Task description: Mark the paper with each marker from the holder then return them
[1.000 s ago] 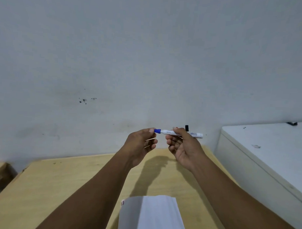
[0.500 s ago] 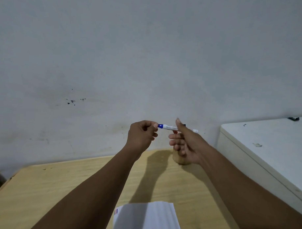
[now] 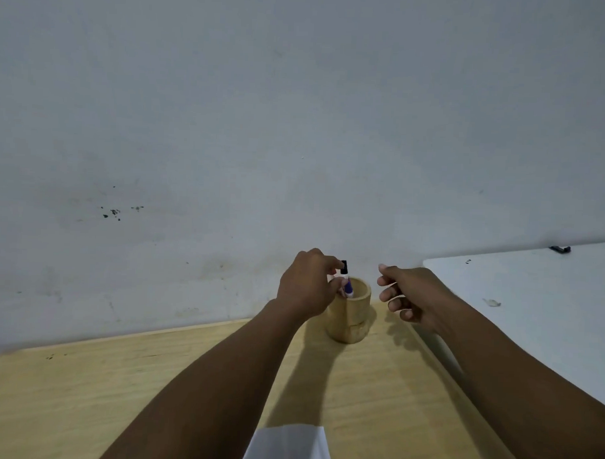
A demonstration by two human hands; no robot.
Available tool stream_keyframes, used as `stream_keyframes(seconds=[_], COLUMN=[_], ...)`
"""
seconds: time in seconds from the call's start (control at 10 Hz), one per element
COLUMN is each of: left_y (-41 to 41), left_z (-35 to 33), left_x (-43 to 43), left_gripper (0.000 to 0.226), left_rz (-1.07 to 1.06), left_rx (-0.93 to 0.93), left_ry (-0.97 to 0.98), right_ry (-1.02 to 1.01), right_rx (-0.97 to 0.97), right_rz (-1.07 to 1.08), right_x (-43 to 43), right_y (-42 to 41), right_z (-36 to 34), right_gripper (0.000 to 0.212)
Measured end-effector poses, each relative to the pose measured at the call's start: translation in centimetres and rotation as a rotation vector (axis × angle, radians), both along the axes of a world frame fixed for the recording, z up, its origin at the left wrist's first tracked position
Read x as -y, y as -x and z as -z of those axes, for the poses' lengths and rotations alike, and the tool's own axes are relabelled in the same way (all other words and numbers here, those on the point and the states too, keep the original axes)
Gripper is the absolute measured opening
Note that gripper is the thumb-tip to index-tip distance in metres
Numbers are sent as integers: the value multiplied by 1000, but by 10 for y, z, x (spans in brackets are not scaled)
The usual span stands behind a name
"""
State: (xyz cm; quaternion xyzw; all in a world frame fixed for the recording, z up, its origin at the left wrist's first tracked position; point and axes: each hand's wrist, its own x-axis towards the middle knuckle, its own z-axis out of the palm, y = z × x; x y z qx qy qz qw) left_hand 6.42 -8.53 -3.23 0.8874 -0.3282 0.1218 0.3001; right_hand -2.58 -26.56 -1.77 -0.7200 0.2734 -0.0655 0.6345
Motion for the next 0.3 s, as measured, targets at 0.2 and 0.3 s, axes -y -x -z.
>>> stream_keyframes(seconds=[0.2, 0.3], left_y=[3, 5], left_z=[-14, -32], left_x=[-11, -31], left_gripper=[45, 48], left_rz=[-27, -58], left_rx=[32, 43], left_ry=[-27, -59], right_ry=[128, 314], right_rx=[15, 75], right_rz=[-60, -102], right_x=[-15, -29], right_y=[-6, -8], right_z=[-6, -19], right_gripper=[31, 25])
